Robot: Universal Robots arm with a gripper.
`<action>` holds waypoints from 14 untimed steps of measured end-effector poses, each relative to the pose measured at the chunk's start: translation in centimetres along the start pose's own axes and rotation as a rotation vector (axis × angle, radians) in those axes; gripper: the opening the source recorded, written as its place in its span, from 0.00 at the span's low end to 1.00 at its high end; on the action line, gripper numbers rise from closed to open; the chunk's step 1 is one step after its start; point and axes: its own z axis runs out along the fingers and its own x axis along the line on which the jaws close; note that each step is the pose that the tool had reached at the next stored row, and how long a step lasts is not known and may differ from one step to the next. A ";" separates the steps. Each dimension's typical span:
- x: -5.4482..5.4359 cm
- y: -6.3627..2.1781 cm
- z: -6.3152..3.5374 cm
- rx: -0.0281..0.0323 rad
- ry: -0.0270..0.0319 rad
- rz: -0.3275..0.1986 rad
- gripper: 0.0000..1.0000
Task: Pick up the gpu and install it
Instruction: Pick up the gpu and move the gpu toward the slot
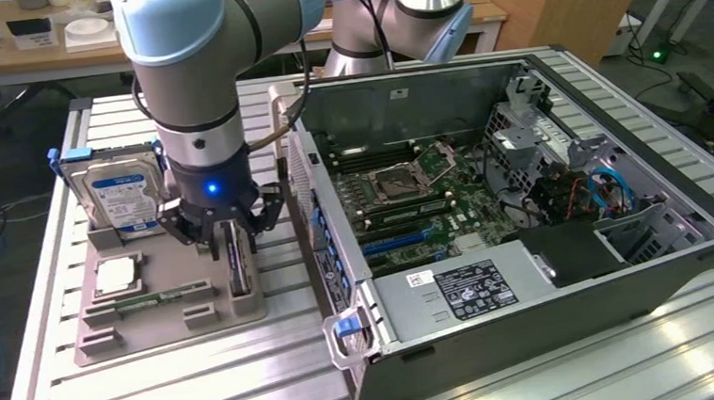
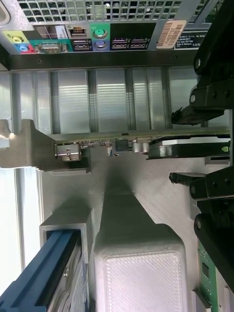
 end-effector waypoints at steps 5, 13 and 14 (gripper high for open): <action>0.0 0.27 0.22 0.0024 0.0001 0.000 0.52; 0.0 0.30 0.26 0.0031 0.0001 0.000 0.44; 0.0 0.30 0.26 0.0031 0.0001 0.000 0.38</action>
